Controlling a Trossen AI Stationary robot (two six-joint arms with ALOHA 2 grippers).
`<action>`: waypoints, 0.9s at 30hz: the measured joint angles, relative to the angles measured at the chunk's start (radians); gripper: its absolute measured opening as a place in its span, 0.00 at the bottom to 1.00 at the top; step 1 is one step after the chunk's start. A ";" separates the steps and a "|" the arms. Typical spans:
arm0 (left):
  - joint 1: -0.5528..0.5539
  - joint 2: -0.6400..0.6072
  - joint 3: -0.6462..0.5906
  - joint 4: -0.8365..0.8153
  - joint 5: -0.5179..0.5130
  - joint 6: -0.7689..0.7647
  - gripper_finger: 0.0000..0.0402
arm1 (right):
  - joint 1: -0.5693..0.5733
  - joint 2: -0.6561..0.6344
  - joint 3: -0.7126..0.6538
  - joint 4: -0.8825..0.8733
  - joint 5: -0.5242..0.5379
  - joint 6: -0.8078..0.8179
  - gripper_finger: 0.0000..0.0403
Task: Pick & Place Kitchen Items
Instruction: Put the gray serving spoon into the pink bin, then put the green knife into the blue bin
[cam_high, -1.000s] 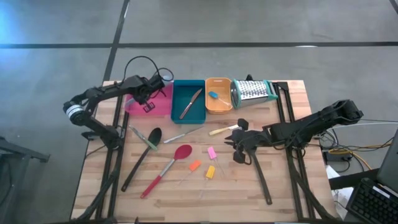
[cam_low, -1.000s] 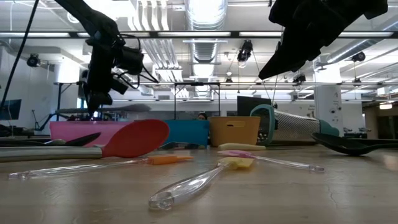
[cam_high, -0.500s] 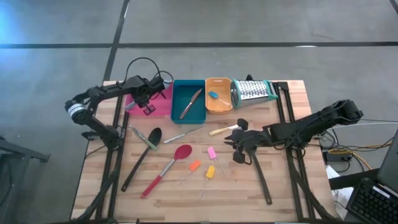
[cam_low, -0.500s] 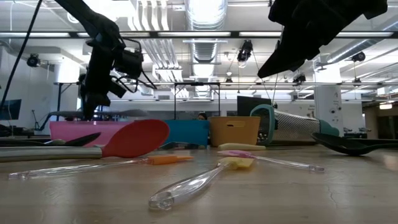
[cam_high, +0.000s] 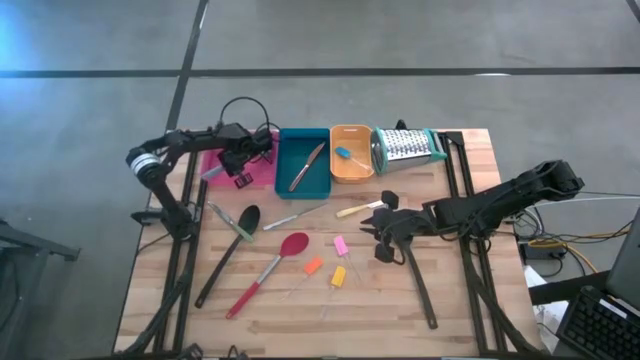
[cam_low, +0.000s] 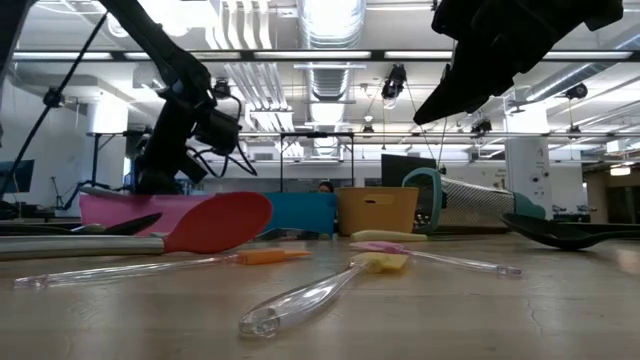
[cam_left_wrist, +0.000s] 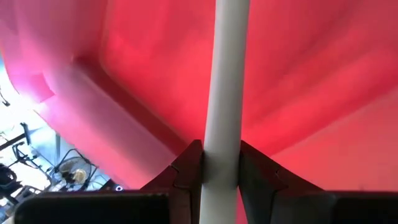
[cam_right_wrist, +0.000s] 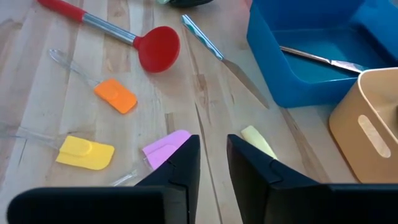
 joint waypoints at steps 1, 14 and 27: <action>0.000 0.012 0.012 0.002 0.001 0.000 0.19 | 0.000 0.000 0.000 0.000 0.000 0.000 0.17; 0.000 0.133 0.121 -0.092 0.091 -0.010 0.19 | 0.000 0.000 -0.018 0.000 0.000 -0.004 0.15; 0.000 0.077 0.161 -0.130 0.029 -0.006 0.59 | -0.001 0.000 -0.086 0.082 0.000 -0.004 0.20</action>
